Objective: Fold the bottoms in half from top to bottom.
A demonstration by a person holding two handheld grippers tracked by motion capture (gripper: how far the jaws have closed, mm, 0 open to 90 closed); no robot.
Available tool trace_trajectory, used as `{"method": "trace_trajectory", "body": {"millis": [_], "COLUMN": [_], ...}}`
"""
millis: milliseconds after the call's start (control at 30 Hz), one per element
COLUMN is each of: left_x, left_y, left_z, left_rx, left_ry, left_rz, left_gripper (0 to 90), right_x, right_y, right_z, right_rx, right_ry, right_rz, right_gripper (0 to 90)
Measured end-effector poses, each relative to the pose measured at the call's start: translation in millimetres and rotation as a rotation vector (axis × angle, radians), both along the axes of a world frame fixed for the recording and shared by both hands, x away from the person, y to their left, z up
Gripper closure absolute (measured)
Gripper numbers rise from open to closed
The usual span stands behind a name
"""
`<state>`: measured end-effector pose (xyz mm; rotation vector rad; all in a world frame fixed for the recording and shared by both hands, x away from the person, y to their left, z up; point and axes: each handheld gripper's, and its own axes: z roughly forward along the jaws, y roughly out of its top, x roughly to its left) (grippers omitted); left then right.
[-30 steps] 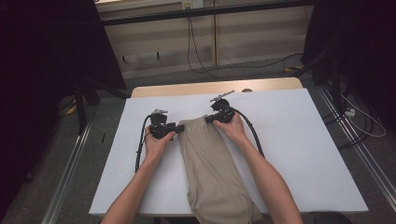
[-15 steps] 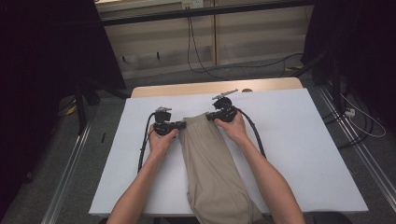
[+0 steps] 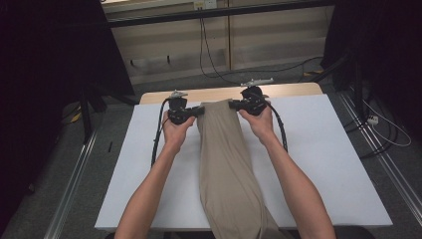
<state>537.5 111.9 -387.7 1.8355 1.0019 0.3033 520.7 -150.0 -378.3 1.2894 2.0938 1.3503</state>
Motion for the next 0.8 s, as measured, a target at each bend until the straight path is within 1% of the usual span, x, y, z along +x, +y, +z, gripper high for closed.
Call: {"method": "trace_trajectory", "body": {"millis": [33, 67, 133, 167, 233, 267, 300, 333, 433, 467, 500, 533, 567, 600, 633, 667, 700, 733, 767, 800], "left_x": [1.7, 3.6, 6.7, 8.3, 11.7, 13.9, 16.2, 18.3, 23.9, 23.9, 23.2, 21.1, 18.4, 15.2, 12.5, 9.4, 5.8, 1.5, -3.5, -15.7], "left_y": [-1.9, -3.8, -6.8, -8.9, -14.0, -15.7, -17.1, -18.5, -24.5, -25.3, -25.3, -25.3, -25.7, -25.8, -25.4, -24.4, -23.0, -21.5, -19.9, -16.9], "left_z": [2.8, 5.1, 9.1, 11.3, 17.1, 21.2, 26.4, 32.8, 52.4, 56.8, 59.4, 61.3, 61.7, 60.7, 58.5, 56.1, 53.7, 51.7, 49.9, 46.6], "left_rx": [-0.002, -0.002, -0.022, -0.030, -0.029, -0.033, -0.036, -0.033, -0.021, -0.023, -0.026, -0.031, -0.027, -0.014, 0.000, -0.001, -0.006, 0.000, -0.002, -0.004], "left_ry": [-0.006, -0.011, -0.017, -0.024, -0.044, -0.052, -0.058, -0.072, -0.111, -0.115, -0.117, -0.120, -0.122, -0.123, -0.124, -0.113, -0.109, -0.114, -0.112, -0.119], "left_rz": [-0.009, -0.019, -0.023, -0.026, -0.026, -0.026, -0.028, -0.031, -0.042, -0.045, -0.050, -0.055, -0.060, -0.067, -0.073, -0.080, -0.088, -0.097, -0.108, -0.129], "left_gripper": [79.3, 79.3, 79.2, 79.2, 79.0, 79.0, 78.8, 78.8, 78.7, 78.6, 78.6, 78.6, 78.6, 78.6, 78.6, 78.4, 78.4, 78.4, 78.4, 78.0], "right_x": [0.0, -0.3, -0.9, -0.6, 1.3, 2.4, 4.2, 4.2, 6.0, 6.2, 5.2, 5.2, 3.9, 0.5, 0.5, -4.9, -4.9, -8.3, -12.1, -21.9], "right_y": [-2.5, -4.3, -8.4, -10.4, -13.5, -15.1, -18.4, -18.4, -21.1, -23.1, -25.5, -25.5, -27.0, -29.1, -29.1, -30.1, -30.1, -30.5, -31.2, -32.9], "right_z": [3.5, 6.9, 13.9, 17.6, 25.0, 29.1, 38.2, 38.2, 53.2, 60.1, 65.8, 65.8, 66.0, 61.6, 61.6, 53.6, 53.6, 49.6, 46.2, 42.4], "right_rx": [0.002, -0.008, -0.006, -0.005, -0.007, -0.005, 0.003, 0.003, -0.003, 0.009, 0.009, 0.009, 0.014, 0.026, 0.026, 0.033, 0.033, 0.035, 0.041, 0.052], "right_ry": [-0.001, -0.009, -0.021, -0.028, -0.041, -0.047, -0.065, -0.065, -0.101, -0.112, -0.126, -0.126, -0.127, -0.117, -0.117, -0.106, -0.106, -0.102, -0.100, -0.098], "right_rz": [0.003, -0.001, -0.005, -0.012, -0.031, -0.038, -0.050, -0.050, -0.074, -0.082, -0.077, -0.077, -0.075, -0.069, -0.069, -0.056, -0.056, -0.050, -0.039, -0.018], "right_gripper": [83.2, 83.3, 83.3, 83.3, 83.3, 83.3, 83.3, 83.3, 83.3, 83.3, 83.3, 83.3, 83.3, 83.3, 83.3, 83.3, 83.3, 83.3, 83.3, 83.3]}}
